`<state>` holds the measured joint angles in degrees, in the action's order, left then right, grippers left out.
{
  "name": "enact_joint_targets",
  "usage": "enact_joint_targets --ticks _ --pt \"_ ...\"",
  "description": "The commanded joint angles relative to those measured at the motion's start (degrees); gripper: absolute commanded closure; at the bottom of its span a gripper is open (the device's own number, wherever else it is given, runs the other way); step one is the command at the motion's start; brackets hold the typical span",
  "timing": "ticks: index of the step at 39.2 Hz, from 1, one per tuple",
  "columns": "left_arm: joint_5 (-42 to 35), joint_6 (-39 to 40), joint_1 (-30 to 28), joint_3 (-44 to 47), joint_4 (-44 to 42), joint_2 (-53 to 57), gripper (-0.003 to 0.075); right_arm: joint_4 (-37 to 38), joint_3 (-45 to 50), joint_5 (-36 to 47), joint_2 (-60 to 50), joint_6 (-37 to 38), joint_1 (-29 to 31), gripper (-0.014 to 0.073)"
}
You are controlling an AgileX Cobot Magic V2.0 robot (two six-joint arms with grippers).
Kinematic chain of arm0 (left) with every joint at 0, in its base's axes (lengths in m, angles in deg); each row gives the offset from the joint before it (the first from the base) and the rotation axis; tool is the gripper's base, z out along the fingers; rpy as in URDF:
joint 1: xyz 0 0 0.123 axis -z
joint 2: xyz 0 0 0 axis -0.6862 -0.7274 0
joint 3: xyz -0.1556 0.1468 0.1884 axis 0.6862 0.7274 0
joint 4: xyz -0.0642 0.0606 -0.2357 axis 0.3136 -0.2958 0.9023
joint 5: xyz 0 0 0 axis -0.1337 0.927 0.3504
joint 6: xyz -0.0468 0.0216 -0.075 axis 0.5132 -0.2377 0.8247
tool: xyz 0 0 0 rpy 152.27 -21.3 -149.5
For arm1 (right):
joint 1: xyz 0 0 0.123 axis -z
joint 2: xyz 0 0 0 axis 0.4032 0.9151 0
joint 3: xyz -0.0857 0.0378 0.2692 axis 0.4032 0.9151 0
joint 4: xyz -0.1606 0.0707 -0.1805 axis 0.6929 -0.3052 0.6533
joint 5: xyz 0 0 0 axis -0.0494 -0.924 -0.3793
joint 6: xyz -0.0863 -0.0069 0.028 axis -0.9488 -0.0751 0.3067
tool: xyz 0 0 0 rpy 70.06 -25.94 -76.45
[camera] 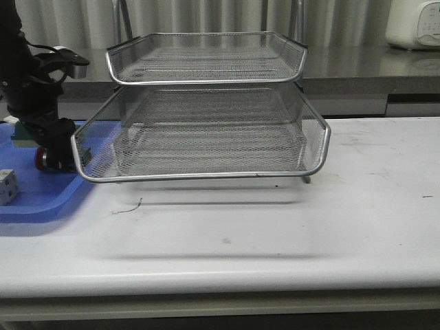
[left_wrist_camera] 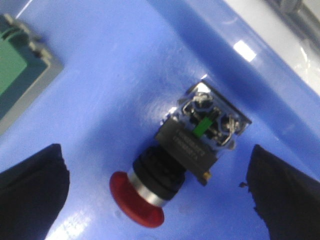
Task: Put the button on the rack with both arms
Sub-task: 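Lower the left gripper onto the red push button and grasp it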
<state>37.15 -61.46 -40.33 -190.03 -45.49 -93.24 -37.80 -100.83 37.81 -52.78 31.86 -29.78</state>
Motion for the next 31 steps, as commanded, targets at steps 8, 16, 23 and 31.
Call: enact_joint_targets --ticks 8,16,23,31 --pt "-2.5 -1.6 0.8 -2.5 1.8 1.2 0.0036 0.5 -1.4 4.5 0.6 0.0 0.0 0.0655" --pt "-3.4 -2.5 0.8 -2.5 2.5 -0.5 0.0036 0.5 -1.4 4.5 0.6 0.0 0.0 0.0655" --pt "-3.1 -2.6 0.8 -2.5 2.6 -0.9 0.0038 0.5 -1.4 4.5 0.6 0.0 0.0 0.0655" --pt "-2.8 -2.6 0.8 -2.5 2.6 -0.9 0.0197 0.5 -1.4 4.5 0.6 0.0 0.0 0.0655"
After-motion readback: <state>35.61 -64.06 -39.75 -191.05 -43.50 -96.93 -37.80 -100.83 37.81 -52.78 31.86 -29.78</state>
